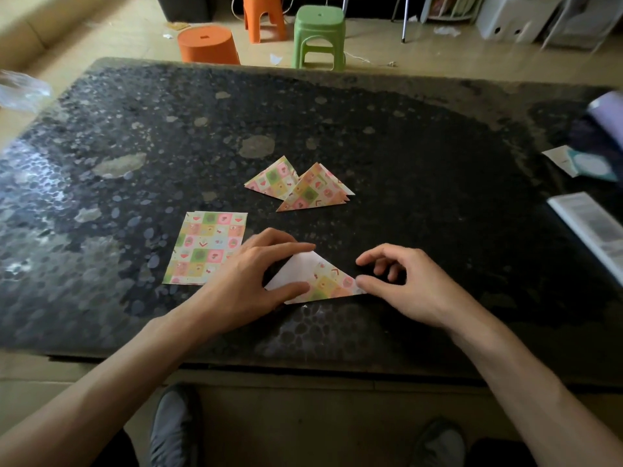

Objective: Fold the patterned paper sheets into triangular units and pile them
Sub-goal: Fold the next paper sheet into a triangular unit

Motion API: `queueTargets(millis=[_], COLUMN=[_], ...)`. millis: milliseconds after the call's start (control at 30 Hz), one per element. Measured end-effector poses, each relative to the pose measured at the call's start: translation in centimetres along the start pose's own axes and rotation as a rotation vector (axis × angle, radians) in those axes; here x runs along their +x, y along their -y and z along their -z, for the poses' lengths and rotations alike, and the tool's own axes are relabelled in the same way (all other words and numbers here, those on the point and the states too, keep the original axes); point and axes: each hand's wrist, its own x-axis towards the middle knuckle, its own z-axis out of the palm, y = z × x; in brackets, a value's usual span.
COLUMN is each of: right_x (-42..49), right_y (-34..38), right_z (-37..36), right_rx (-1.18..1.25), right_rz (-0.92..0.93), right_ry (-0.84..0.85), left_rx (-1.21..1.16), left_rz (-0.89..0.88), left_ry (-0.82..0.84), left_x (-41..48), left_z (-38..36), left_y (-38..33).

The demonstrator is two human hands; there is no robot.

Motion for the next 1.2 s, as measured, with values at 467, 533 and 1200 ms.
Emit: queueTargets(millis=[467,533,1200], right_x=[-1.0,-1.0,0.3], right_y=[1.3,1.5,0.8], right_z=[-3.3,-3.3,-2.9], right_rx=[-0.105,-0.065,0.419], right_rz=[0.116,0.114,0.036], right_ry=[-0.126,-0.151,-0.257], left_rx=[0.162,0.154,-0.529], left_rz=[0.215,0.190,0.364], left_ry=[-0.044,-0.039,-0.052], left_x=[0.2,0.3,1.2], left_z=[-1.2,-1.2,0.5], left_y=[-1.1,-1.3,-2.9])
